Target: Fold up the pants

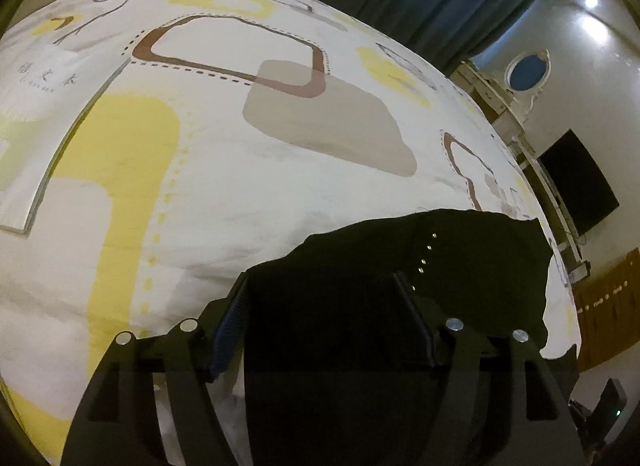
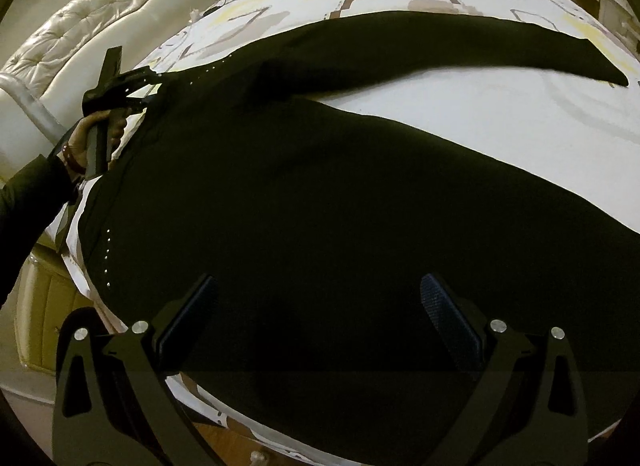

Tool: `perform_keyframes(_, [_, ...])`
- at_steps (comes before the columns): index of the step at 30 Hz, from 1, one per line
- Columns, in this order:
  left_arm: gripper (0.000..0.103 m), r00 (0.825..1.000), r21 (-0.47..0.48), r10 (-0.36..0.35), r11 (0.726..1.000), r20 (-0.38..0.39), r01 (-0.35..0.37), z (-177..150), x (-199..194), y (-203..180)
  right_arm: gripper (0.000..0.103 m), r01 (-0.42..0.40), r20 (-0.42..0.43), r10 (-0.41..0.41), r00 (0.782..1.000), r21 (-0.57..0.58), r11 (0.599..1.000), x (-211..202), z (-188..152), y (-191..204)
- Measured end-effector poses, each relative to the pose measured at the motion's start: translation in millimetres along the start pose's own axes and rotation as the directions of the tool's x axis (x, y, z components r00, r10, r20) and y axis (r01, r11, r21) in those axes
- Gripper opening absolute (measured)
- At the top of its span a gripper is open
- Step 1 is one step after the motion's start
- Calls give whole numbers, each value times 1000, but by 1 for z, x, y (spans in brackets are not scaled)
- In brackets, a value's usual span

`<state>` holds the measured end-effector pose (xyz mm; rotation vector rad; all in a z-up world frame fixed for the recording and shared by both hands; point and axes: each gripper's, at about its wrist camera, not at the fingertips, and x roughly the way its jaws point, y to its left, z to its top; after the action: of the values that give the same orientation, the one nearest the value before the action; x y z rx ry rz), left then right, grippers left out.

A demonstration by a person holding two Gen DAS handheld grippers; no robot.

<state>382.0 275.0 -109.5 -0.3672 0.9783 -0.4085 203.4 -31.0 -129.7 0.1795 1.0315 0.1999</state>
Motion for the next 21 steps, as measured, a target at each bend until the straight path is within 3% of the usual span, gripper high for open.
perform_keyframes(7, [68,996,-145,-75,986,56,82,-1,-12,25,101,-10,17,10,1000,7,1000,-4,2,-4])
perform_keyframes(11, [68,996,-146,-16,989,84,29,-2,-24,31,101,-18,16,18,1000,9,1000,-4,3,-5])
perform_keyframes(14, [69,996,-164,-37,985,75,49,-6,-25,40,101,-22,18,22,1000,5,1000,-4,3,-5])
perform_keyframes(17, [79,995,-155,-61,985,83,73,-4,-24,34,101,-31,4,30,1000,9,999,1,1,-5])
perform_keyframes(21, [78,995,-128,-73,988,65,81,0,-12,21,101,-30,3,30,1000,0,1000,1,1,-3])
